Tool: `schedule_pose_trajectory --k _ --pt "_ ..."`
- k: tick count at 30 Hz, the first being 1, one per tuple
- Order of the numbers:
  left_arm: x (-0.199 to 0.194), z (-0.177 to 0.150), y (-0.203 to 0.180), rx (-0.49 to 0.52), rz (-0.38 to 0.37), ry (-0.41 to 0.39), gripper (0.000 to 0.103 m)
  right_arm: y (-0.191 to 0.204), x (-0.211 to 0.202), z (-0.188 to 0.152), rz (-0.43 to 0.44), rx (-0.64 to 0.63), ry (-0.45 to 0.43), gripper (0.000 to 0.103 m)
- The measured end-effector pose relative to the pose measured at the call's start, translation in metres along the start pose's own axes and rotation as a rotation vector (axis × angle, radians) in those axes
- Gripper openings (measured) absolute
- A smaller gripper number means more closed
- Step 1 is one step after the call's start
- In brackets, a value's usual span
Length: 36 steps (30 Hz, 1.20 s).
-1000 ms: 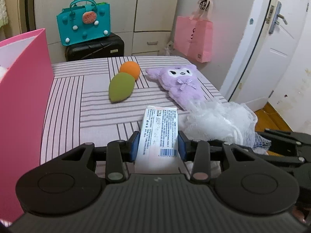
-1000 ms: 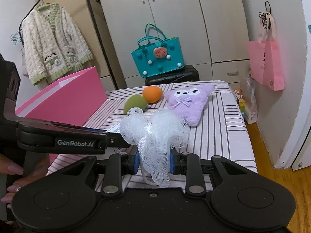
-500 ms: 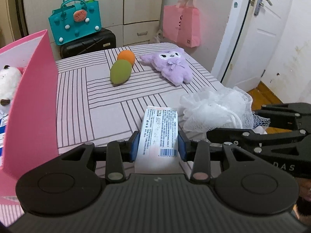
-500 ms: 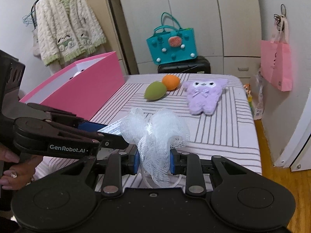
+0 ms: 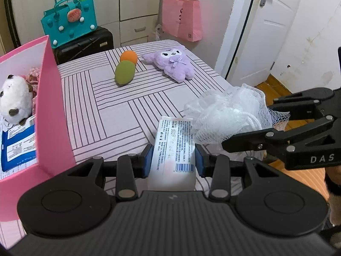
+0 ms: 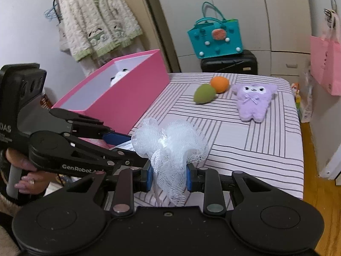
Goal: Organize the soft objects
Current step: 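Carry the bath puff and tissue packet over the pink box with both tools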
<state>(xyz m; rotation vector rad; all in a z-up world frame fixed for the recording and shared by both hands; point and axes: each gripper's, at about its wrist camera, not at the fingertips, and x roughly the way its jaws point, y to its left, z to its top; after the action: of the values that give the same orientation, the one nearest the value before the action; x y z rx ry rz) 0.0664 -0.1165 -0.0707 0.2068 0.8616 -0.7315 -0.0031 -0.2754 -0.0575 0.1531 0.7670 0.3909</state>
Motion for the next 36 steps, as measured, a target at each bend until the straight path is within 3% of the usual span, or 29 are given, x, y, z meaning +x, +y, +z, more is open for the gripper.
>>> schedule_pose_trajectory --k 9,16,25,36 --pt "-0.038 0.004 0.02 -0.023 -0.066 0.057 0.039 0.029 -0.023 0.03 0.076 -0.087 0.03 0.033" --pt "-0.076 0.005 0.035 -0.013 -0.037 0.086 0.039 0.062 -0.02 0.046 0.16 -0.151 0.075 0.033" --pt "-0.127 -0.001 0.059 -0.018 0.039 0.025 0.039 0.104 -0.008 0.076 0.251 -0.219 0.004 0.033" --pt "-0.154 0.003 0.123 -0.137 0.1 -0.095 0.039 0.144 0.03 0.129 0.308 -0.315 -0.028 0.033"
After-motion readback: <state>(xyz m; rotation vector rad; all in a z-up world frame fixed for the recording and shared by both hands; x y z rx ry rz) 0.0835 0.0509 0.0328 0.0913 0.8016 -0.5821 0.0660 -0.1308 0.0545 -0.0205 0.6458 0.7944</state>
